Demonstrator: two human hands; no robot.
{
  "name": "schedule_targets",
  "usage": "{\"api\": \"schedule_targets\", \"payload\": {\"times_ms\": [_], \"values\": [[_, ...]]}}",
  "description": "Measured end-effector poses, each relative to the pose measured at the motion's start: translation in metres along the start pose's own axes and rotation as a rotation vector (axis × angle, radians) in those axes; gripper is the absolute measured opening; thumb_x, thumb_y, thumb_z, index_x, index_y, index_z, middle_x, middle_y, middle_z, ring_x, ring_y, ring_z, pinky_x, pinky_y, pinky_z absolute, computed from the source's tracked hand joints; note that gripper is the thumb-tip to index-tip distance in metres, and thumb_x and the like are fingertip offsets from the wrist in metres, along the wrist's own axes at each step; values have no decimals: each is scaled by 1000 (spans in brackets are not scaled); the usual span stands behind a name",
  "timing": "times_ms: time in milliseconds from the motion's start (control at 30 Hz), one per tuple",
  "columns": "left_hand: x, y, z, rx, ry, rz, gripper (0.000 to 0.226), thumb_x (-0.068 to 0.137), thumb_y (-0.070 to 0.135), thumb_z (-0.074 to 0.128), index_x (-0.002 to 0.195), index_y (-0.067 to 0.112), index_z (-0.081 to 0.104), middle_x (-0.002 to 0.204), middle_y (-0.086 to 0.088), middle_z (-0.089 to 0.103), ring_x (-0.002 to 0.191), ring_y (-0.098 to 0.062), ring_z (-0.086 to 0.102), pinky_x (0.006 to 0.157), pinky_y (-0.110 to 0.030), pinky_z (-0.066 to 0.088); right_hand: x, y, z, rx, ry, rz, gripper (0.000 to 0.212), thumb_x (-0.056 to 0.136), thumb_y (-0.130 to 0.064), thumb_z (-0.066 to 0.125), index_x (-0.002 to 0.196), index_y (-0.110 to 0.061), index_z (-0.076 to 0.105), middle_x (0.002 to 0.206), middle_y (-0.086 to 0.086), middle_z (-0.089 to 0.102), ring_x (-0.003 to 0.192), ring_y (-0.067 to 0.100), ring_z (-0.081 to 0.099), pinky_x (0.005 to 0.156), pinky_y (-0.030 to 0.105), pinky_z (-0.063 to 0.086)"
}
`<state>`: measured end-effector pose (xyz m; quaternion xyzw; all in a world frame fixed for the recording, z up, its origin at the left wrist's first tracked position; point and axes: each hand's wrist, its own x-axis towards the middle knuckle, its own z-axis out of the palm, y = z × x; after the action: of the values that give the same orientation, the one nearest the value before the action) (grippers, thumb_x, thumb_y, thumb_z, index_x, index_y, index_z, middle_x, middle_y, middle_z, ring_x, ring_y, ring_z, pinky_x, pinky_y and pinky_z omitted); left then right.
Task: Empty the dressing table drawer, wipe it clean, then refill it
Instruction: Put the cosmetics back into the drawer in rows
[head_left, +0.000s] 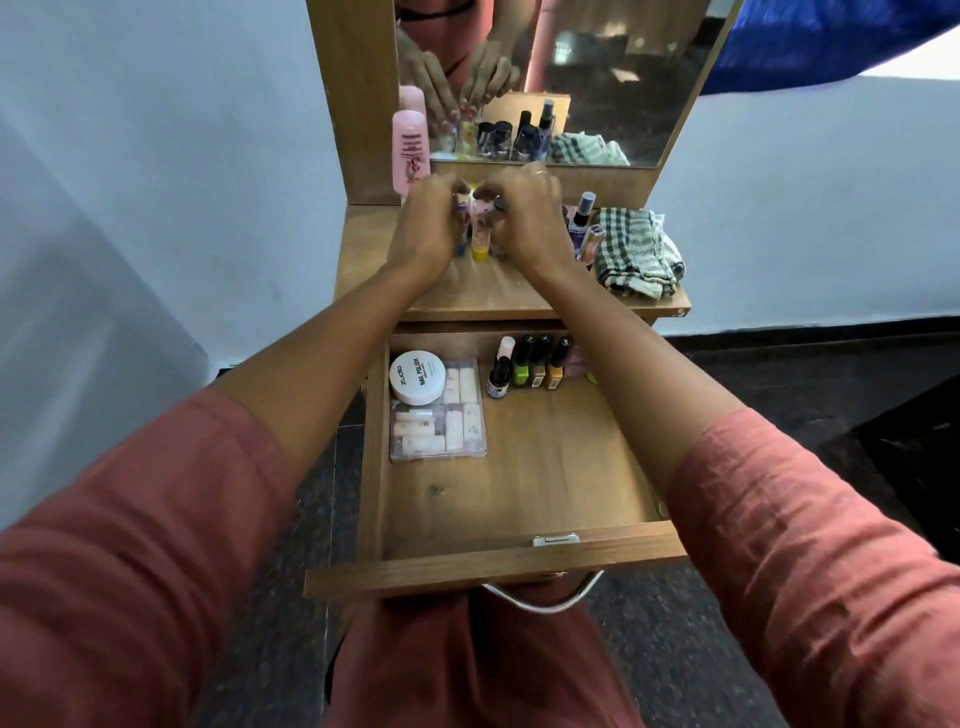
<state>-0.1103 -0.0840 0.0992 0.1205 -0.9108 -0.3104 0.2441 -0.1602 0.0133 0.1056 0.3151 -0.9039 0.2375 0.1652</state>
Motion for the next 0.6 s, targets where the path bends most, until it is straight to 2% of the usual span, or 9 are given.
{"api": "schedule_targets", "payload": {"times_ms": [100, 300, 467, 600], "values": [[-4, 1, -3, 5, -16, -34, 28, 90, 1, 48, 117, 2, 58, 117, -16, 61, 114, -26, 54, 95, -29, 41, -6, 2, -6, 67, 25, -6, 23, 81, -2, 61, 103, -5, 69, 102, 11, 71, 106, 29, 55, 89, 39, 45], [-21, 13, -11, -16, -62, -15, 29, 86, 2, 59, 115, 1, 62, 112, -15, 65, 100, -24, 63, 84, -25, 46, -29, 9, -22, 126, 29, -12, 18, 79, 2, 58, 90, -1, 72, 94, 13, 72, 94, 32, 58, 84, 35, 45], [-46, 28, -8, -88, -102, 10, 20, 82, 1, 62, 102, 2, 66, 98, -15, 69, 89, -24, 65, 81, -33, 53, -54, 11, -43, 206, -43, 12, 21, 83, 3, 58, 100, 0, 69, 101, 15, 70, 95, 28, 61, 82, 27, 47], [-67, 39, 3, -118, -136, 32, 18, 82, 2, 63, 99, 5, 66, 97, -9, 67, 84, -18, 61, 74, -28, 50, -81, 20, -60, 246, -94, 40, 22, 83, 6, 57, 103, 3, 67, 103, 18, 68, 89, 19, 63, 71, 8, 44]]}}
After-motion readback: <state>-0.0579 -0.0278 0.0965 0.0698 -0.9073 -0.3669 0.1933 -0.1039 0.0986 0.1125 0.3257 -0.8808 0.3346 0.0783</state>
